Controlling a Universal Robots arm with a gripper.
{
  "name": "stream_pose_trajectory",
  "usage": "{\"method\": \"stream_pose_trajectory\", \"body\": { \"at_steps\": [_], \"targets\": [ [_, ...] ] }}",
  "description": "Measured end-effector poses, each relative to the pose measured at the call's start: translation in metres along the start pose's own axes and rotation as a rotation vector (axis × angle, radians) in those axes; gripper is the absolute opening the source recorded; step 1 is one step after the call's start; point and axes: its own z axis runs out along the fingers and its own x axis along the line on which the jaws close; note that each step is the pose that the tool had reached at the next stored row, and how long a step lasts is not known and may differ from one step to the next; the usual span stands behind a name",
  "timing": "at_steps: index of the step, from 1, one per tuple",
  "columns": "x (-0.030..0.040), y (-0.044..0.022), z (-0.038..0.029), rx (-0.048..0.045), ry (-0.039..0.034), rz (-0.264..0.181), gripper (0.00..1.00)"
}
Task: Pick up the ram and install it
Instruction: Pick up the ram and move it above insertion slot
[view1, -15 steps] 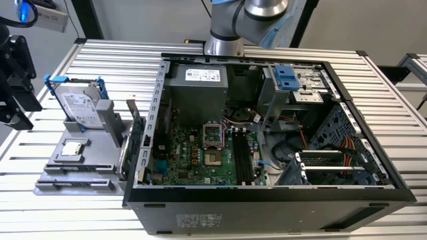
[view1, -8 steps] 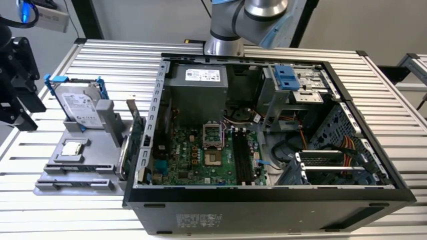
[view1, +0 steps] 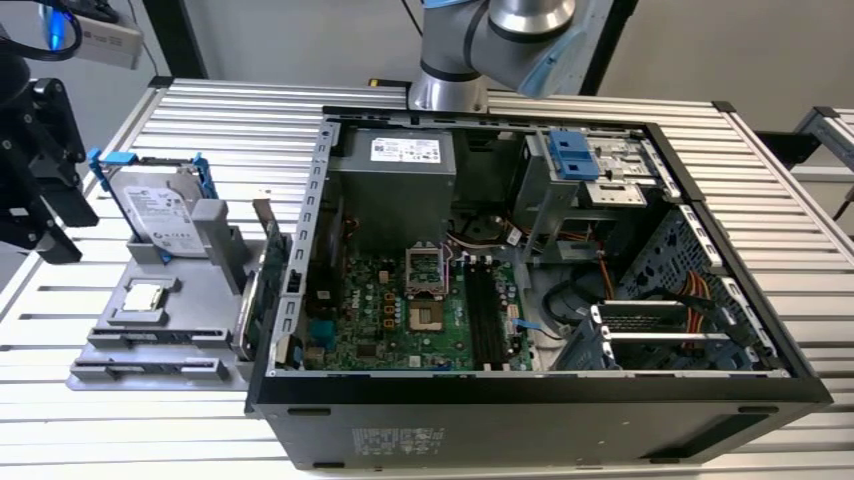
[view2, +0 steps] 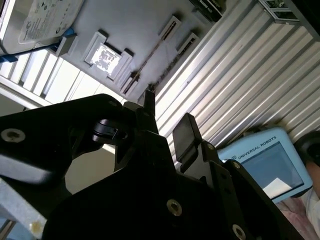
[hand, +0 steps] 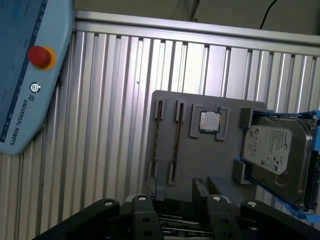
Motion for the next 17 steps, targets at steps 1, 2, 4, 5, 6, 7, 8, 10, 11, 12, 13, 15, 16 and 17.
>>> {"method": "stream_pose_trajectory", "body": {
  "at_steps": [1, 2, 4, 5, 6, 7, 8, 10, 11, 12, 13, 15, 16, 17],
  "targets": [
    [-0.0001, 0.0000, 0.0003, 0.0002, -0.0001, 0.001, 1.00],
    [-0.0002, -0.0001, 0.0007, 0.0002, -0.0002, 0.002, 1.00],
    [-0.0003, -0.0001, 0.0014, 0.0001, 0.0000, 0.003, 1.00],
    [-0.0005, -0.0001, 0.0020, 0.0002, -0.0001, 0.004, 1.00],
    [-0.0006, 0.0000, 0.0026, 0.0001, 0.0005, 0.005, 1.00],
    [-0.0007, -0.0001, 0.0042, 0.0001, 0.0009, 0.006, 1.00],
    [-0.0007, -0.0001, 0.0049, 0.0000, 0.0014, 0.007, 1.00],
    [-0.0008, -0.0002, 0.0066, -0.0001, 0.0021, 0.008, 1.00],
    [-0.0009, -0.0002, 0.0075, 0.0000, 0.0025, 0.009, 1.00],
    [-0.0009, -0.0002, 0.0084, -0.0001, 0.0029, 0.010, 1.00],
    [-0.0010, -0.0002, 0.0093, 0.0000, 0.0034, 0.010, 1.00],
    [-0.0010, -0.0002, 0.0112, -0.0002, 0.0049, 0.011, 1.00],
    [-0.0011, -0.0002, 0.0120, -0.0004, 0.0058, 0.011, 1.00],
    [-0.0011, -0.0002, 0.0130, -0.0004, 0.0064, 0.012, 1.00]
  ]
}}
